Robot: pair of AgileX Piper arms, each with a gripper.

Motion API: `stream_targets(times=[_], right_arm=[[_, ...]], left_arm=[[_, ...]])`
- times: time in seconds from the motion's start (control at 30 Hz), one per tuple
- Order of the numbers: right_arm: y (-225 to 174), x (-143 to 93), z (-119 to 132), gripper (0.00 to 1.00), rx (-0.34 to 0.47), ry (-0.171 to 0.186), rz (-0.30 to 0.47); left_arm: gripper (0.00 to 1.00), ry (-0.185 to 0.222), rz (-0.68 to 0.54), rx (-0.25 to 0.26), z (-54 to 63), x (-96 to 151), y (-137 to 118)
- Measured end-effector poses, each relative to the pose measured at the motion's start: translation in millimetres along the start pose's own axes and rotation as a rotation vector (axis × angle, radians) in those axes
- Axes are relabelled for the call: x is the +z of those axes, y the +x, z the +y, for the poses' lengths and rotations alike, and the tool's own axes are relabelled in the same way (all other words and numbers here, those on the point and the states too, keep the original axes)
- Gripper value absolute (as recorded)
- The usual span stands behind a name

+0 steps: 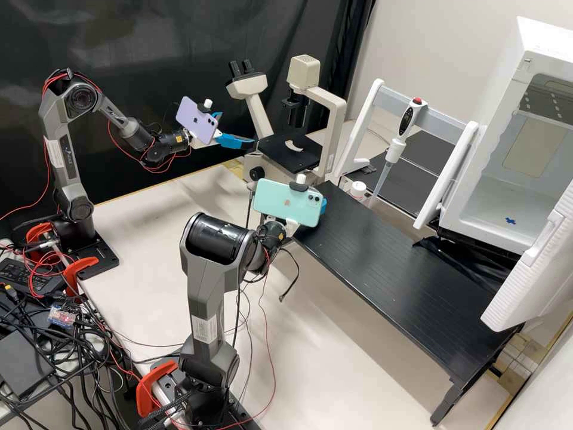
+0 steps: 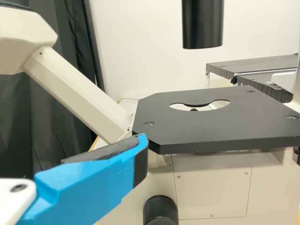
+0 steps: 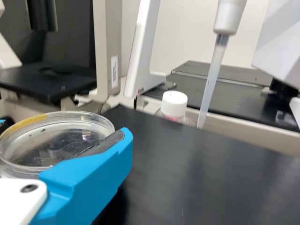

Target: Move the petri dish to the bench

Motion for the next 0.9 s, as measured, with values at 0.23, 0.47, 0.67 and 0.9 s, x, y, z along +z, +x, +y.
stream_targets(times=[0.23,0.47,0.67,0.9], right_arm=[[-3.7,2.2,-1.6,1.0,0.015,-0.002,0.01],[-2.8,3.1,-2.6,1.0,0.018,-0.03,0.01],[-3.1,2.5,-1.9,1.0,0.02,-0.039,0.012],[-20.3,1.5,6.8,1.0,0.048,-0.052,0.034]], left_arm=[[1.0,0.0,0.0,0.0,0.0,0.0,0.0],[1.0,0.0,0.0,0.0,0.0,0.0,0.0],[1.0,0.0,0.0,0.0,0.0,0.0,0.0],[1.0,0.0,0.0,0.0,0.0,0.0,0.0]])
